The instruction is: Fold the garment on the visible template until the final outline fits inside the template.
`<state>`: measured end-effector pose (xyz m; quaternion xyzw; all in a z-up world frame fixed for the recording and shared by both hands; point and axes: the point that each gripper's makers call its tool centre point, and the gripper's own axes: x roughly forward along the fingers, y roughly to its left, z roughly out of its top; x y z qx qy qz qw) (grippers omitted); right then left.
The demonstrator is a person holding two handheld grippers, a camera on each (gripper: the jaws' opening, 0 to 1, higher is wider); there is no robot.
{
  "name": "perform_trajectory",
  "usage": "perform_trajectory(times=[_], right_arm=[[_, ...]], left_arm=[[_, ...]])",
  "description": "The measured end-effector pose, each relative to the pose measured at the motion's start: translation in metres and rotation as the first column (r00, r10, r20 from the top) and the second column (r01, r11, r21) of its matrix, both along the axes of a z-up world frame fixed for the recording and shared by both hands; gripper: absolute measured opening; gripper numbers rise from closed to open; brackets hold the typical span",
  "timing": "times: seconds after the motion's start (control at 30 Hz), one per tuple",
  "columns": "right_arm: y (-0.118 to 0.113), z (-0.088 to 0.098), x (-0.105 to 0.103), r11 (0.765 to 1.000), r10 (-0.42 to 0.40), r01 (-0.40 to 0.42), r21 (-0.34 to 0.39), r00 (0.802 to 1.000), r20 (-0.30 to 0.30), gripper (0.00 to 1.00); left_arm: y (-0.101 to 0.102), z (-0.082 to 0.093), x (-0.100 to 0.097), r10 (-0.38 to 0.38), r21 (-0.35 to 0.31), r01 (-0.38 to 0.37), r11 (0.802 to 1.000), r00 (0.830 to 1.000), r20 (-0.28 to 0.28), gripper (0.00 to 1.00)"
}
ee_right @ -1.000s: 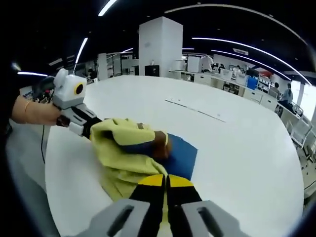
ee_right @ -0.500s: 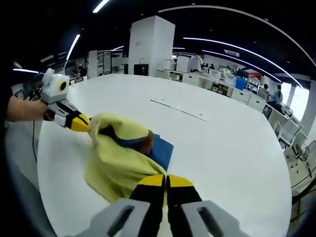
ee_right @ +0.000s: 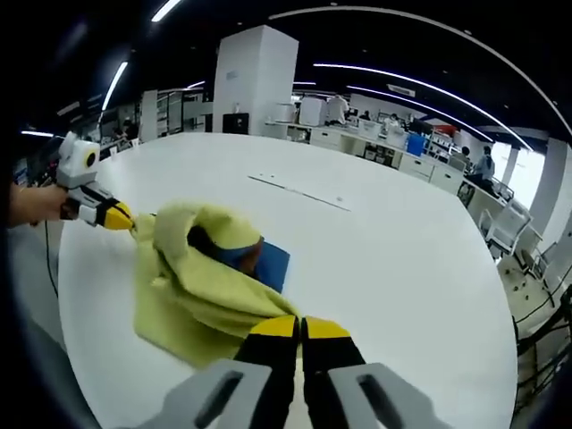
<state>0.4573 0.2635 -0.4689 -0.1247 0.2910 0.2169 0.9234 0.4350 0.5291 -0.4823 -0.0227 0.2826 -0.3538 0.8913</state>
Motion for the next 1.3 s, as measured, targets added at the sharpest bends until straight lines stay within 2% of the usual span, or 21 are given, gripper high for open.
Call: perform_trajectory(times=[0.37,0.6,0.93,1.07,1.17,1.3], right_arm=[[-0.011,-0.005,-0.012,0.999,-0.047,0.047,0.019,0.998,-0.033,0.00],[-0.015,-0.012,-0.025,0.995,-0.075,0.080,0.063,0.995,-0.073,0.00],[-0.014,-0.023,-0.042,0.993,-0.065,0.076,0.092,0.991,-0.115,0.00],[-0.012,-0.023,-0.044,0.994,-0.049,0.059,0.095,0.993,-0.110,0.00],[-0.013,-0.018,-0.041,0.992,-0.057,0.067,0.102,0.994,-0.094,0.11],[-0.012,-0.008,-0.036,0.992,-0.054,0.062,0.114,0.996,-0.073,0.16]], left_arm=[[0.009,0.003,-0.031,-0.022,0.016,0.022,1.000,1.000,-0.017,0.00],[0.013,-0.006,-0.050,-0.026,0.023,0.027,0.999,0.998,-0.049,0.00],[0.014,-0.014,-0.063,-0.012,0.019,0.013,1.000,0.997,-0.081,0.00],[0.019,-0.012,-0.065,-0.011,0.020,0.013,1.000,0.997,-0.076,0.02],[0.020,-0.005,-0.062,0.003,0.001,-0.003,1.000,0.998,-0.057,0.13],[0.016,0.002,-0.059,-0.010,-0.004,0.010,1.000,0.999,-0.037,0.15]])
